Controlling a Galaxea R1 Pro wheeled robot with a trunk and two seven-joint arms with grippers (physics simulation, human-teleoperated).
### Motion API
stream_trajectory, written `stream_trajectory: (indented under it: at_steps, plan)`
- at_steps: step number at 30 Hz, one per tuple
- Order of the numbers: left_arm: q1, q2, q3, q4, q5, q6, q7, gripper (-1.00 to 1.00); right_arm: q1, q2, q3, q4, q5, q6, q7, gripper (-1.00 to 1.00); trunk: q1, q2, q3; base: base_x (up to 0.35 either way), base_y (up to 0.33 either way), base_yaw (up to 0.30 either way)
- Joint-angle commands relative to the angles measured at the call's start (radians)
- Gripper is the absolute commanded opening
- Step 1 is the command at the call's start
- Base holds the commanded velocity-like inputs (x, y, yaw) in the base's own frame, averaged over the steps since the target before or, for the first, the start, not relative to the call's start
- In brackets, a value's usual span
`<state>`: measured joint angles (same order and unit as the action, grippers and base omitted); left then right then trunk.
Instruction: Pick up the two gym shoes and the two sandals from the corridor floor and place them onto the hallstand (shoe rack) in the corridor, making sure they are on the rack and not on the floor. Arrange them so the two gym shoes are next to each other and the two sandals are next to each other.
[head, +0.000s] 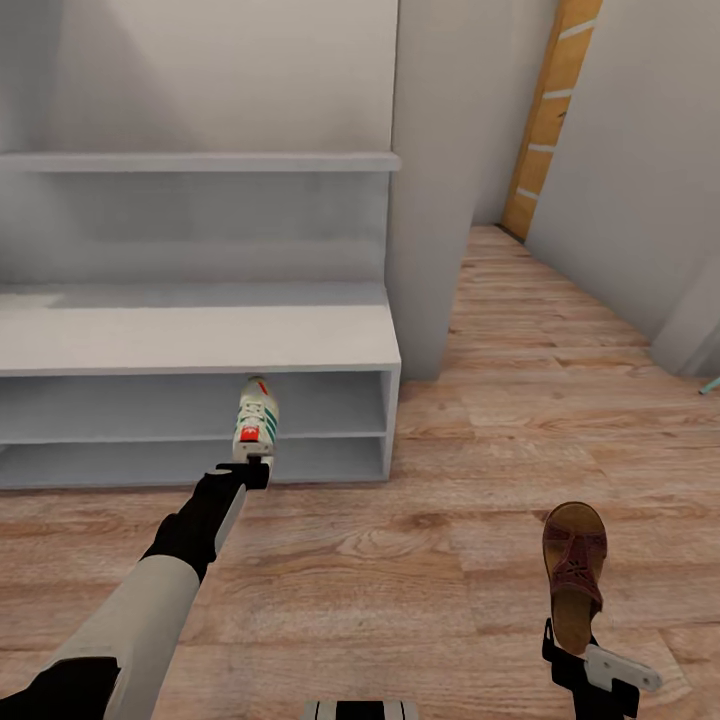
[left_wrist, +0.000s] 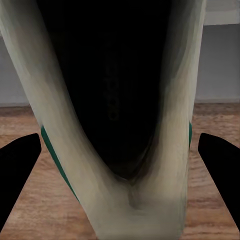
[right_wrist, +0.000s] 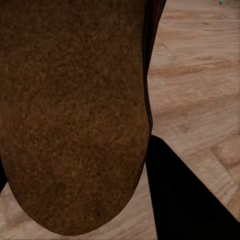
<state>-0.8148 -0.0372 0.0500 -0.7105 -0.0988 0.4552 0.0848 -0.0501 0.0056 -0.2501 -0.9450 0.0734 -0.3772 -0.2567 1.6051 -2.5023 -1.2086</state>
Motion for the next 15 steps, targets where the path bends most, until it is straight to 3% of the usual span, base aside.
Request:
stream_trajectory:
  at_steps: [1, 7, 15]
  plan:
    - [0.000, -0.001, 0.004, -0.001, -0.010, 0.005, -0.003, -1.00, 0.000, 0.001, -0.001, 0.001, 0.005, -0.001, -0.003, -1.00, 0.000, 0.000, -0.001, 0.031, 0.000, 0.000]
    - [0.000, -0.001, 0.004, -0.001, -0.009, 0.005, -0.004, -1.00, 0.000, 0.001, -0.001, 0.000, 0.005, -0.001, -0.003, -1.00, 0.000, 0.000, -0.001, 0.053, 0.000, 0.000]
    - [0.000, -0.001, 0.004, -0.001, -0.009, 0.005, -0.004, -1.00, 0.000, 0.001, -0.001, 0.000, 0.005, -0.001, -0.003, -1.00, 0.000, 0.000, -0.001, 0.293, 0.000, 0.000]
